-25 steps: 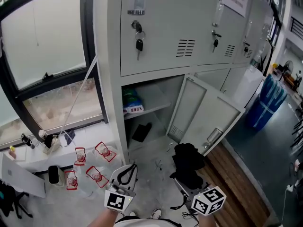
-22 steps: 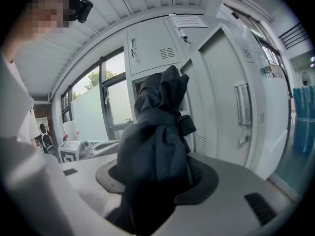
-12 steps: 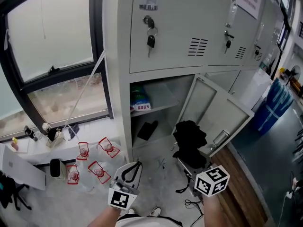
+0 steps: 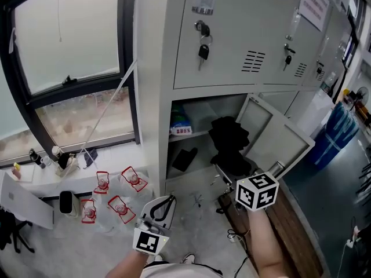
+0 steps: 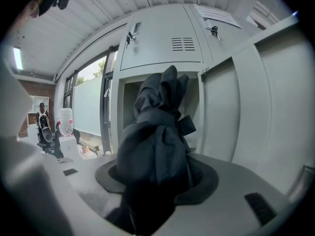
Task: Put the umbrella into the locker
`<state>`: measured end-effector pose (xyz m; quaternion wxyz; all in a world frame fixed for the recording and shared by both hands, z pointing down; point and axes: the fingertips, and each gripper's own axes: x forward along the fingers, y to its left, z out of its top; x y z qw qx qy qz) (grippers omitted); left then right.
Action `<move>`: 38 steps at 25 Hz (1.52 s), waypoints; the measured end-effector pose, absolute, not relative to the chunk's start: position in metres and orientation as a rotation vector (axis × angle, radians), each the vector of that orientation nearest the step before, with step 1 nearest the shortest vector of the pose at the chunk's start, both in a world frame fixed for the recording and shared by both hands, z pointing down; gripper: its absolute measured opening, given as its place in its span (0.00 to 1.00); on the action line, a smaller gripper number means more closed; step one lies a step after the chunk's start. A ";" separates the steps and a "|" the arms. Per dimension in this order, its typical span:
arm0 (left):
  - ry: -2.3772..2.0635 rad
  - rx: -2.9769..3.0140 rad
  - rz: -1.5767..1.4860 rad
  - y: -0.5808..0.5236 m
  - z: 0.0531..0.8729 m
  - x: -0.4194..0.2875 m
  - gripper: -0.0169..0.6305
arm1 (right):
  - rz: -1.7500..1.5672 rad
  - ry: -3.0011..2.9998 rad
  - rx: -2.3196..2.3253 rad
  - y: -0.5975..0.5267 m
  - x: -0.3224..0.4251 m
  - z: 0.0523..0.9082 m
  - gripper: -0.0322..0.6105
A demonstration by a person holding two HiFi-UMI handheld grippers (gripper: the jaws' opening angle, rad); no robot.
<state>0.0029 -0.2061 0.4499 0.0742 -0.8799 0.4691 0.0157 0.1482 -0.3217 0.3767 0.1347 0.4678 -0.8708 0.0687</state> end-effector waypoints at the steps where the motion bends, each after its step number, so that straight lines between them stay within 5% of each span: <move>1: 1.409 -2.640 0.047 -0.206 0.450 0.002 0.07 | 0.193 -2.515 1.356 -0.328 0.146 0.375 0.42; 38: 1.587 -2.597 0.007 -0.202 0.465 -0.047 0.07 | 0.019 -2.251 1.364 -0.511 0.081 0.351 0.42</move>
